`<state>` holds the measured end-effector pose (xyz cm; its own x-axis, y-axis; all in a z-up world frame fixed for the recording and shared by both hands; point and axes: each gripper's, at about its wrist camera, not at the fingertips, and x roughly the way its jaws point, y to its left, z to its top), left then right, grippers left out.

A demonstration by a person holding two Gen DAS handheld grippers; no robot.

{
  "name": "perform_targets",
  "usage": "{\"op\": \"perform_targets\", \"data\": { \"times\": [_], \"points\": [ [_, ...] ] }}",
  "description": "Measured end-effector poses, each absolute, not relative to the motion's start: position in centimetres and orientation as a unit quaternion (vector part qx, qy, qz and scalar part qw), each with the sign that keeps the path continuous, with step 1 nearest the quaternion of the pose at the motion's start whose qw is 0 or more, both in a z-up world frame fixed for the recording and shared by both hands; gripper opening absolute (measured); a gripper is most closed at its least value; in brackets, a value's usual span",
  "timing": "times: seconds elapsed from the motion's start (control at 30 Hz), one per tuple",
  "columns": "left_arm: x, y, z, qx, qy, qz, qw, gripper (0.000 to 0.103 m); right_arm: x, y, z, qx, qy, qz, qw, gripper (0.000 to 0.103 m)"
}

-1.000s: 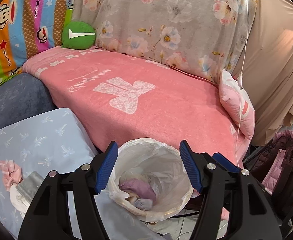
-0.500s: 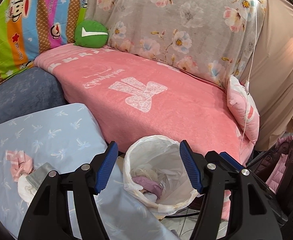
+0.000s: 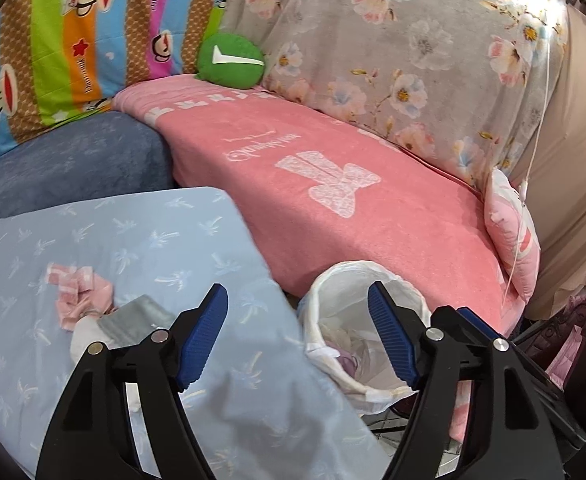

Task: Collect trash
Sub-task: 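Move the right tool back to the cushion and grasp the grey drawstring pouch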

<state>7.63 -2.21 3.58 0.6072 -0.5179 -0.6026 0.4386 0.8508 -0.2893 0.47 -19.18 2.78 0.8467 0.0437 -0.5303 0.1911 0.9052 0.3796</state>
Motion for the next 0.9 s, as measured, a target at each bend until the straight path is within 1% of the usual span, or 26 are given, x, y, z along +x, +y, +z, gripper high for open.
{"op": "perform_targets", "data": {
  "times": [0.17,0.23,0.3,0.6,0.9],
  "points": [
    [7.6,0.2,2.7,-0.059,0.358,-0.242,0.900,0.073,1.2,-16.6,2.0,0.203,0.289,-0.020,0.935,0.050],
    [7.7,1.4,2.3,-0.061,0.361,-0.229,0.902,0.076,1.7,-15.6,1.7,0.200,0.296,-0.011,0.934,0.050],
    [7.9,2.6,1.8,-0.067,0.364,-0.214,0.904,0.081,2.1,-14.5,1.2,0.196,0.303,-0.004,0.933,0.050],
    [8.4,8.7,-0.4,-0.089,0.380,-0.156,0.907,0.082,4.2,-9.6,-0.8,0.172,0.336,0.029,0.926,0.050],
    [9.2,14.5,-4.2,-0.112,0.416,-0.095,0.897,0.082,7.4,-4.2,-3.9,0.144,0.377,0.064,0.912,0.050]
  ]
}}
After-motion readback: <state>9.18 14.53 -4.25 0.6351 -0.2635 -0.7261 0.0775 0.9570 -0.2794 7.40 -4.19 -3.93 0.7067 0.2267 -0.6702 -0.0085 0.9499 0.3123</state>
